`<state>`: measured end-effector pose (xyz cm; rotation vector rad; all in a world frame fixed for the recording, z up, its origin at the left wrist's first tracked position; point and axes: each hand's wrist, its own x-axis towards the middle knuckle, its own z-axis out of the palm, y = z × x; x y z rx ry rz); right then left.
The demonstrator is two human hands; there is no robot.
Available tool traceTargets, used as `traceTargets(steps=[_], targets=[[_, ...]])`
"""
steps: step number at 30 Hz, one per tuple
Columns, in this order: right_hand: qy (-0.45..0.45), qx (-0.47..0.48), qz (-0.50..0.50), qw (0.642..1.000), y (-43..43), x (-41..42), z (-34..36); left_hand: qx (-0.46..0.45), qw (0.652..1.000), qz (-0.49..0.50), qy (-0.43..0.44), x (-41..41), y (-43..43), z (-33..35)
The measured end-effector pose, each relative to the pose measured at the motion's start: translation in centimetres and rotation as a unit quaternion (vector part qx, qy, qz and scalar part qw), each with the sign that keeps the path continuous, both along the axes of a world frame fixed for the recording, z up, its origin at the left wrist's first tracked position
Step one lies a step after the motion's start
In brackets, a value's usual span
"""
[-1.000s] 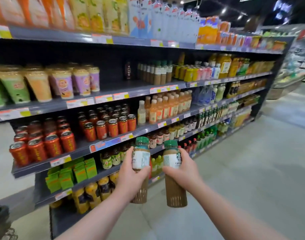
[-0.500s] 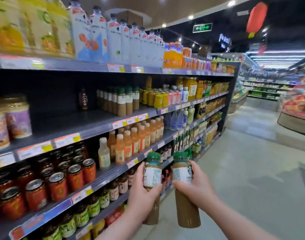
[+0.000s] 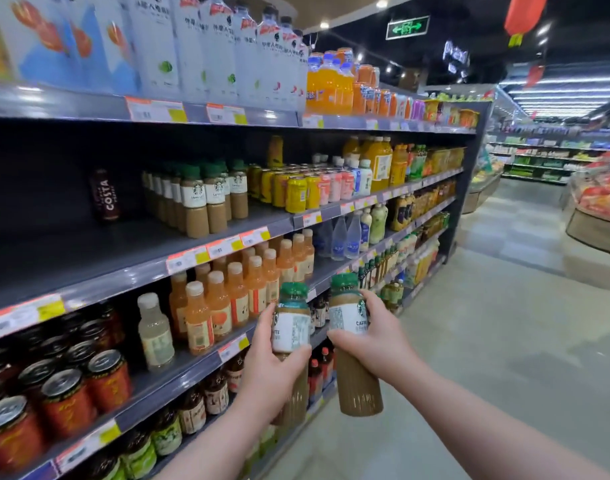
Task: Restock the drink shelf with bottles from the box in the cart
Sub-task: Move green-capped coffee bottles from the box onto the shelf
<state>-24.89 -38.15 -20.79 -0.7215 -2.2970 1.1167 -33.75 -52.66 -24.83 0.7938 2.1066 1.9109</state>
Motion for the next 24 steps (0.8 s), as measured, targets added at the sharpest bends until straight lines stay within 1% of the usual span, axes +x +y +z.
traceTargets(steps=[4,8,12,18,24], targets=[[0.012,0.0,0.045,0.999,5.9,-2.8,0.8,0.007,0.999,0.05,-0.008,-1.6,5.3,0.7],[0.016,0.012,0.086,0.996,11.8,-5.3,2.3,-0.006,0.995,0.096,0.011,-2.4,10.4,1.9],[0.027,0.023,0.146,0.989,15.7,-9.1,3.4,0.008,0.99,0.138,-0.006,-3.7,12.8,2.1],[0.05,-0.007,0.229,0.972,16.4,-16.5,3.3,0.006,0.974,0.225,0.015,-7.3,12.2,2.7],[0.073,-0.006,0.266,0.961,15.5,-23.9,4.5,0.023,0.956,0.291,0.041,-12.9,11.2,3.1]])
